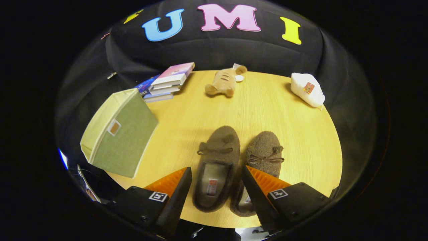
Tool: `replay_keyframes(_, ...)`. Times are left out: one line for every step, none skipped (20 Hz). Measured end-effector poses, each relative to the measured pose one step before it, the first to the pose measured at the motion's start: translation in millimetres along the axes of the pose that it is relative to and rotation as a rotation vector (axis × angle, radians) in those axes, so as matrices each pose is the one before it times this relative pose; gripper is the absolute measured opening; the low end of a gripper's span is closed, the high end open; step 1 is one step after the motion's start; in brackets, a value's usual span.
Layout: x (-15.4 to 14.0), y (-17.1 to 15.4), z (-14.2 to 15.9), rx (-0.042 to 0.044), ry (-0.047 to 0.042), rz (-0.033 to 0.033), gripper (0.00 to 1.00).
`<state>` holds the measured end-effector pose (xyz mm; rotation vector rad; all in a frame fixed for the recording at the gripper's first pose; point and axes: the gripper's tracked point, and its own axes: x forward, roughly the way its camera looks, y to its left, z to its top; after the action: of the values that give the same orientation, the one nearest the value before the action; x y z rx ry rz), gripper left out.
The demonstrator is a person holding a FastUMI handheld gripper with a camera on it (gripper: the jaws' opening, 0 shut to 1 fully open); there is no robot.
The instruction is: Open the storage box then place both shoes into the box .Put the left shoe in first, then the right shoe, with the right side of both shoes facing outward in a uniform manner.
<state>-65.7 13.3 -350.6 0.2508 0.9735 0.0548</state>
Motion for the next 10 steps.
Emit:
replay_keyframes(6.85, -2.97, -3.37, -0.00401, 0.01274, -0.00933, 0.93)
replay_keyframes(8.53, -3.37, -2.68, 0.00045, 0.01133, -0.00820, 0.92)
replay_keyframes(6.52, -2.13, -0.08, 0.00262, 0.00467, -0.00815, 0.91)
replay_keyframes(7.85, -1.95, -1.26, 0.00187, 0.00598, -0.00993, 0.90)
replay_keyframes(6.18, -2.89, -0.54, 0.00443, 0.00785, -0.01132, 0.85)
replay_keyframes(6.95, 0.29, 0.42, 0.00884, 0.00508, -0.00367, 0.82)
replay_keyframes(4.52, -0.34, 1.01, 0.00472, 0.00397, -0.00958, 0.70)
replay_keyframes(5.88, -2.55, 1.74, -0.00030, -0.00010, -0.01543, 0.68)
replay_keyframes(5.43, -2.87, -0.49, -0.00366, 0.00451, -0.02026, 0.63)
replay_keyframes(3.92, -3.83, -1.10, -0.00564, 0.00670, -0.02150, 0.60)
